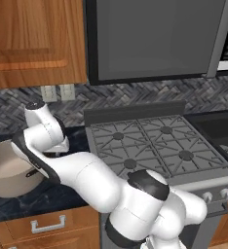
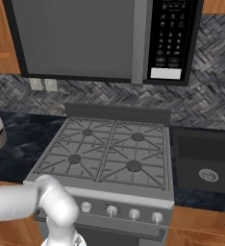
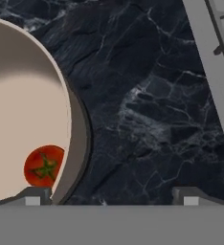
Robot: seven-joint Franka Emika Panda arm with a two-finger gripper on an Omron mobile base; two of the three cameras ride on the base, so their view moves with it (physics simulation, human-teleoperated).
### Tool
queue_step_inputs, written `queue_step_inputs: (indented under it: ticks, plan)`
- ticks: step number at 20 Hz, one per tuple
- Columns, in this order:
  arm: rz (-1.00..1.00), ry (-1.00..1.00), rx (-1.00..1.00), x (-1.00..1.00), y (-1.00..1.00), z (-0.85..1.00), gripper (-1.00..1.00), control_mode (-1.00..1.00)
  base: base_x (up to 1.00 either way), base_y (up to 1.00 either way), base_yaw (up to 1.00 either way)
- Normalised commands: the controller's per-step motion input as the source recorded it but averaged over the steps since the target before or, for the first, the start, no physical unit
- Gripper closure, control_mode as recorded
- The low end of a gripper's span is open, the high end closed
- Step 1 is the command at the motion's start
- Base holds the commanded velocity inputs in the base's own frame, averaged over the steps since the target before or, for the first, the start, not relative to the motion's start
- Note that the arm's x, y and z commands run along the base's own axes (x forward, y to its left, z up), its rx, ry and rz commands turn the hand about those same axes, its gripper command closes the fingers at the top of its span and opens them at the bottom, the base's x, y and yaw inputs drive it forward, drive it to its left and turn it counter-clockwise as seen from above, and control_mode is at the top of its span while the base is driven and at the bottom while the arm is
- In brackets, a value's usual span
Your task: Turn on the sink faucet. Then move the tomato from the counter to the sink. Turn off the sink. Move the vegetable from the sink to the pot next to the stove. Finally move the pot to the front left burner.
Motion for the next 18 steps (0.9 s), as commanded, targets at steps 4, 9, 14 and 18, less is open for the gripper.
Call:
queue_step_inputs:
  ticks: [4, 9, 14, 18]
  plan:
    - [-0.04, 0.00, 0.01, 0.30, 0.00, -0.03, -1.00, -1.00, 0.00, 0.00, 0.00]
    - [-0.02, 0.00, 0.00, 0.27, 0.00, -0.04, -1.00, -1.00, 0.00, 0.00, 0.00]
    - [0.00, 0.00, 0.00, 0.12, 0.08, -0.03, -1.00, -1.00, 0.00, 0.00, 0.00]
    - [0.00, 0.01, 0.00, 0.05, 0.10, -0.07, -1.00, -1.00, 0.00, 0.00, 0.00]
